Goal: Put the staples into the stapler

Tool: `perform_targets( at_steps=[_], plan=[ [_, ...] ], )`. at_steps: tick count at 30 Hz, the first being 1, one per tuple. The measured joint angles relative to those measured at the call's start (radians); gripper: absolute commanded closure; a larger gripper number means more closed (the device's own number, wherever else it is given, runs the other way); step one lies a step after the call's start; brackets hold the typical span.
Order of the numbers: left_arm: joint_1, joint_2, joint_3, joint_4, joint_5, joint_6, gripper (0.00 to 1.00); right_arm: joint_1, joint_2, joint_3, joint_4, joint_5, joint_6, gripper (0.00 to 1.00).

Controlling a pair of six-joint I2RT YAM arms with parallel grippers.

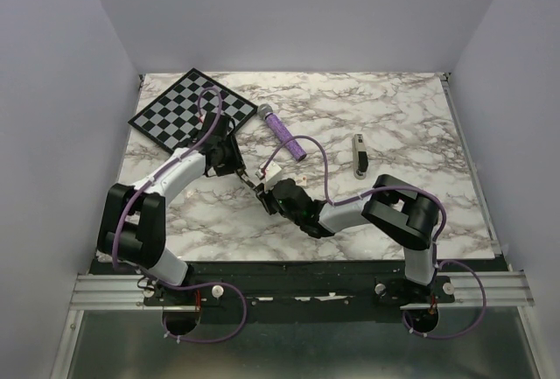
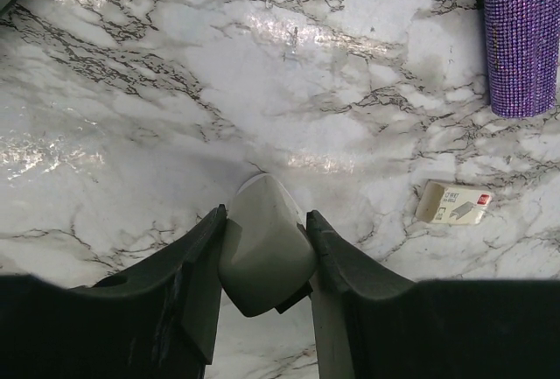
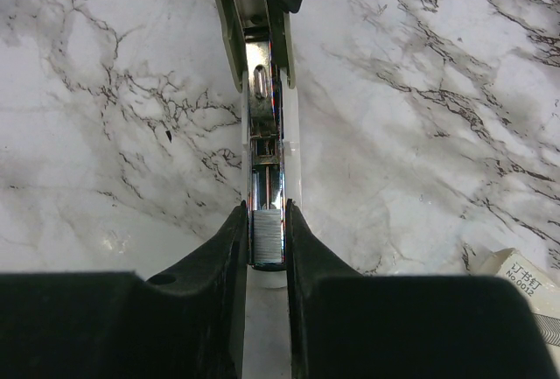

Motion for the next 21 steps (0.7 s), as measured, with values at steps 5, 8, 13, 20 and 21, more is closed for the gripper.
perform_targets(
  at_steps=[5, 8, 13, 20, 21],
  plan=[
    [-0.033, -0.029, -0.022, 0.015, -0.049, -0.001, 0.65, 0.0, 0.0, 0.0, -0.001, 0.003, 0.0, 0.9],
    [-0.063, -0.051, -0.037, 0.026, -0.094, -0.002, 0.64, 0.0, 0.0, 0.0, -0.003, 0.007, 0.0, 0.91],
    [-0.135, -0.078, -0.047, 0.037, -0.194, -0.004, 0.59, 0.0, 0.0, -0.002, -0.008, 0.01, 0.0, 0.91],
    [-0.203, -0.127, -0.105, 0.081, -0.304, -0.03, 0.58, 0.0, 0.0, -0.002, -0.015, 0.011, 0.0, 0.91],
    [-0.208, -0.132, -0.114, 0.086, -0.311, -0.033, 0.58, 0.0, 0.0, -0.002, -0.016, 0.011, -0.001, 0.91]
  ],
)
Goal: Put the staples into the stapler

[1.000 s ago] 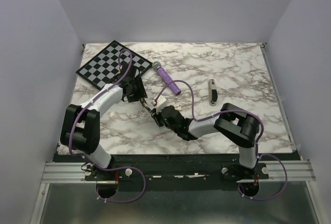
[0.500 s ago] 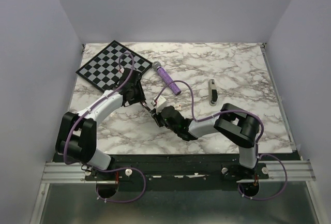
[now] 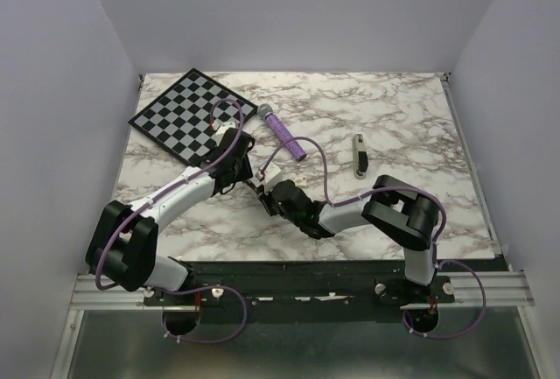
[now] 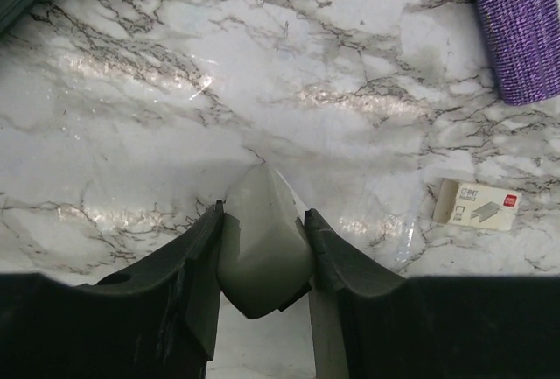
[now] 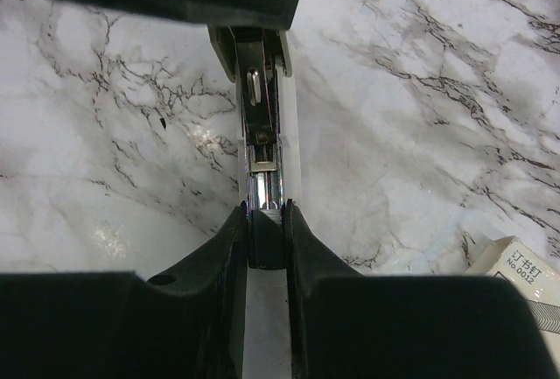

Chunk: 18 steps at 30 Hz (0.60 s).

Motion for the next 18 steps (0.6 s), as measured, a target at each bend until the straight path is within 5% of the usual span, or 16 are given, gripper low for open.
perform_targets(
  at_steps=[18],
  plan=[
    [-0.114, -0.018, -0.093, 0.072, -0.04, -0.177, 0.27, 0.008, -0.002, -0.006, 0.007, 0.015, 0.001, 0.91]
  ],
)
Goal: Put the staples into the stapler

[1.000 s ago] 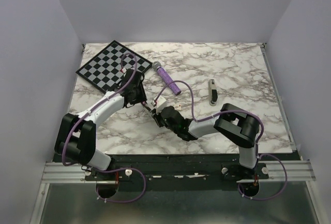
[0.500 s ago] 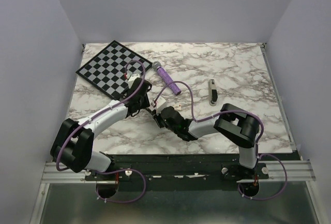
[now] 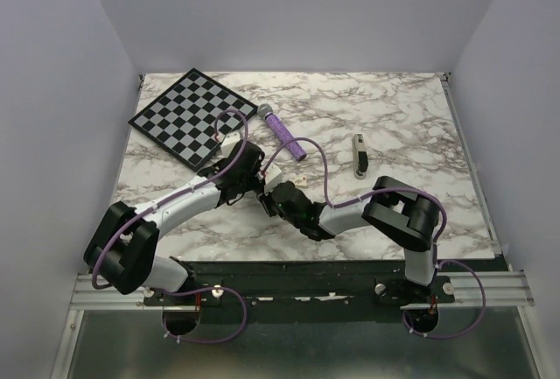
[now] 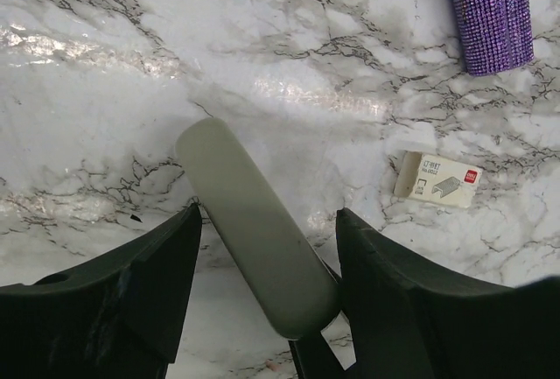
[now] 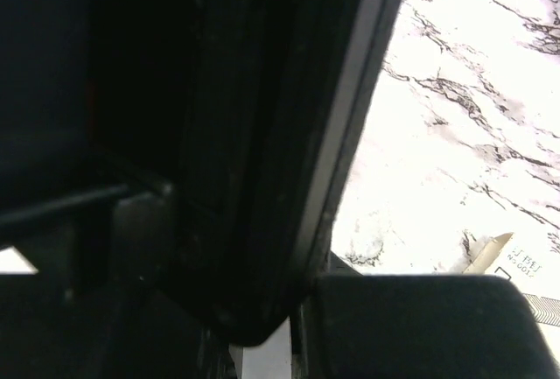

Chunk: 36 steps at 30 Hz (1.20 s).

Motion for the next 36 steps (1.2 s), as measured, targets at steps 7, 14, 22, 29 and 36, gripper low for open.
perform_targets(
  at_steps=[7, 14, 22, 29, 36],
  plan=[
    [0.005, -0.034, -0.002, -0.034, -0.018, -0.01, 0.17, 0.002, -0.006, -0.002, 0.025, 0.0, 0.004, 0.91],
    [0.038, -0.112, -0.002, -0.057, 0.022, -0.011, 0.07, 0.003, -0.014, -0.002, 0.041, -0.002, 0.002, 0.89],
    [0.206, -0.222, 0.006, -0.066, 0.137, 0.023, 0.02, -0.002, -0.016, -0.001, 0.008, -0.002, 0.002, 0.82],
    [0.332, -0.317, 0.082, -0.106, 0.145, 0.106, 0.02, -0.008, -0.015, 0.006, -0.032, -0.002, 0.004, 0.7],
    [0.38, -0.454, 0.11, -0.117, 0.039, 0.253, 0.02, -0.014, -0.007, 0.054, -0.1, -0.021, 0.003, 0.46]
  ],
)
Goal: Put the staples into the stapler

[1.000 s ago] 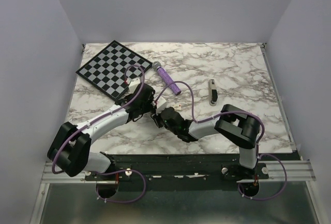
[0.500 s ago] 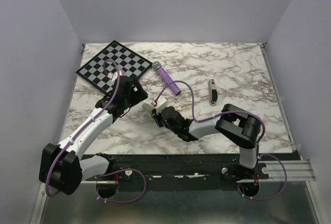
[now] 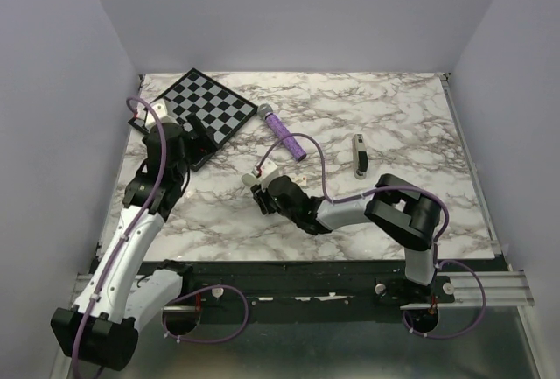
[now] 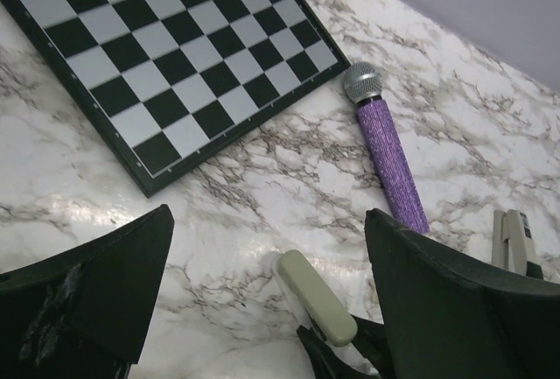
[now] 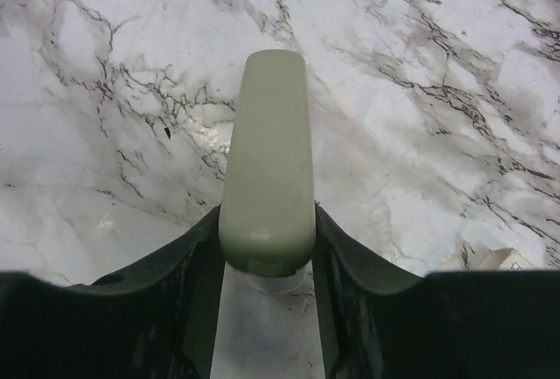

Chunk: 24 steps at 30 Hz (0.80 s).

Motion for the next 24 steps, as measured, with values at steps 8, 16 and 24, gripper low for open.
perform_targets(
  at_steps=[8, 16, 24],
  plan=[
    [0.0, -0.182, -0.105, 0.092, -0.123, 0.133, 0.02, -0.007, -0.002, 0.078, -0.175, -0.023, 0.008, 0.29],
    [0.004, -0.235, -0.15, 0.107, -0.161, 0.19, 0.01, -0.018, -0.036, 0.238, -0.51, -0.042, 0.013, 0.25],
    [0.004, -0.31, -0.169, 0.137, -0.175, 0.203, 0.01, -0.059, -0.037, 0.52, -0.913, -0.092, 0.004, 0.3]
  ],
)
